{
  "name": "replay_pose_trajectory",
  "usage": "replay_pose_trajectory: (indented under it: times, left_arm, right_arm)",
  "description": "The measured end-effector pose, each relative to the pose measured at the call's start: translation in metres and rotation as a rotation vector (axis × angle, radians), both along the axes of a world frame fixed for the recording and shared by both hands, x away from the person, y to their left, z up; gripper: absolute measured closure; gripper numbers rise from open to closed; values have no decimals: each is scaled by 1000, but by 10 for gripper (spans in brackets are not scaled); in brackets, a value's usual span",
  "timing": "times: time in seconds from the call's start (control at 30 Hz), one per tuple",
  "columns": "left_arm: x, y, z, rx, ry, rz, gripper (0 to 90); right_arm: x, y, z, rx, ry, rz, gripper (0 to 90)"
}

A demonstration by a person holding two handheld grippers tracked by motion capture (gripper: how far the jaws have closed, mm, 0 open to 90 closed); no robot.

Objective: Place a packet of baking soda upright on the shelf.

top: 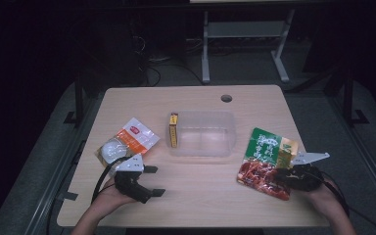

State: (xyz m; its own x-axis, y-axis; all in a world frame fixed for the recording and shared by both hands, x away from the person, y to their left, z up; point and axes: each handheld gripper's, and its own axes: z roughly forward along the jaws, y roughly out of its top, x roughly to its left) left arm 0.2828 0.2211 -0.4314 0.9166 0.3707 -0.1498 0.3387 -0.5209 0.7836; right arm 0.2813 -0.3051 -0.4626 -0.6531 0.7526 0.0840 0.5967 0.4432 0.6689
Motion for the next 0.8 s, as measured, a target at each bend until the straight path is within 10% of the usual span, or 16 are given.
replay_pose_trajectory:
  times: [0.23, 0.8]
  left_arm:
    - [0, -3, 1, 5, -3, -12, 136]
    - [0, -7, -2, 5, 11, -24, 136]
  right_arm:
    - [-1, 5, 6, -52, -30, 33, 900]
    - [60, -31, 4, -87, -64, -174, 900]
